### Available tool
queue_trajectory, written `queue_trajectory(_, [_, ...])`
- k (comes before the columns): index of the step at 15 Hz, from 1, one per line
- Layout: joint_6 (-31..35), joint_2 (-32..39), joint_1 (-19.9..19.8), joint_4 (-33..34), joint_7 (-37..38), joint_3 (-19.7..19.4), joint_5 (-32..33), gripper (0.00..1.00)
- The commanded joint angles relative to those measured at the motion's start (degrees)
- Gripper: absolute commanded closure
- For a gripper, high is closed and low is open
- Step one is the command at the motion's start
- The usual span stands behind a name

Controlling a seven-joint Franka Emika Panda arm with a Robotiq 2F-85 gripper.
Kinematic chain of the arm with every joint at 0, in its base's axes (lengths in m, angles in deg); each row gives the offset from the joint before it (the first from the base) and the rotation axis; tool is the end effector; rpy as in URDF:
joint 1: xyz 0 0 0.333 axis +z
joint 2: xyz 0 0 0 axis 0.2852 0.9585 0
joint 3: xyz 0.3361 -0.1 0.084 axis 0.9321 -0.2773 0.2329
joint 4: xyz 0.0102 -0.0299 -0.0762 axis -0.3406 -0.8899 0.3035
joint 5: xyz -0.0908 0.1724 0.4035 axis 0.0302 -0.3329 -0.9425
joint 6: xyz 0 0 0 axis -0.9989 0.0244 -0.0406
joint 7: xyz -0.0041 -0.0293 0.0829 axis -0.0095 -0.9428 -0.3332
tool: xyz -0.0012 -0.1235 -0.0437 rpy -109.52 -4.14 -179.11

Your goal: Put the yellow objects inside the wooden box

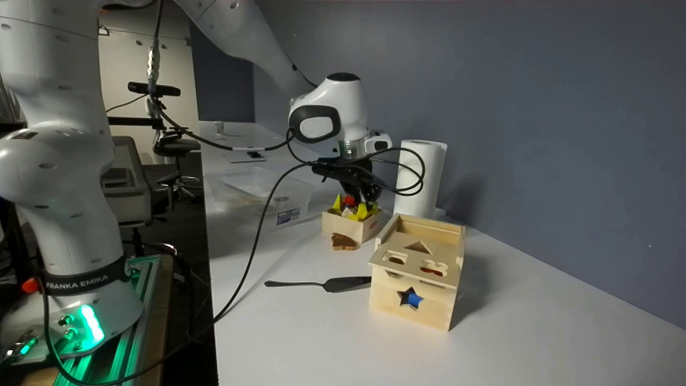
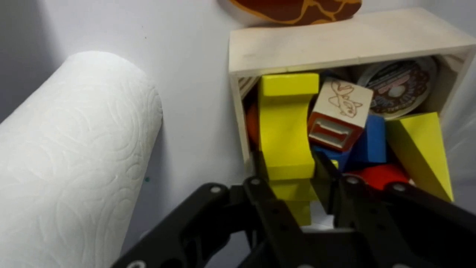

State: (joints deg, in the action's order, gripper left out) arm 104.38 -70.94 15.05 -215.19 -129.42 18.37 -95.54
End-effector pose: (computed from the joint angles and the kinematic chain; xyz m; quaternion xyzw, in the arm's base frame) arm 0.6044 -0.0244 0.3248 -0.9566 -0.2140 -0.1939 0.0383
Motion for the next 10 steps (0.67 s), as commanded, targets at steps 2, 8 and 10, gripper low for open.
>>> queue_trajectory(2, [-0.99, -2.55, -1.22, 0.16, -1.26, 1.29, -1.03, 0.91])
queue_trajectory(8, [1.05, -9.52, -1.37, -0.8, 1.9, -1.59, -0.16, 0.91])
queue_trajectory(10, [1.96, -11.01, -2.2, -1.44, 8.1, -3.57, 3.72, 0.91])
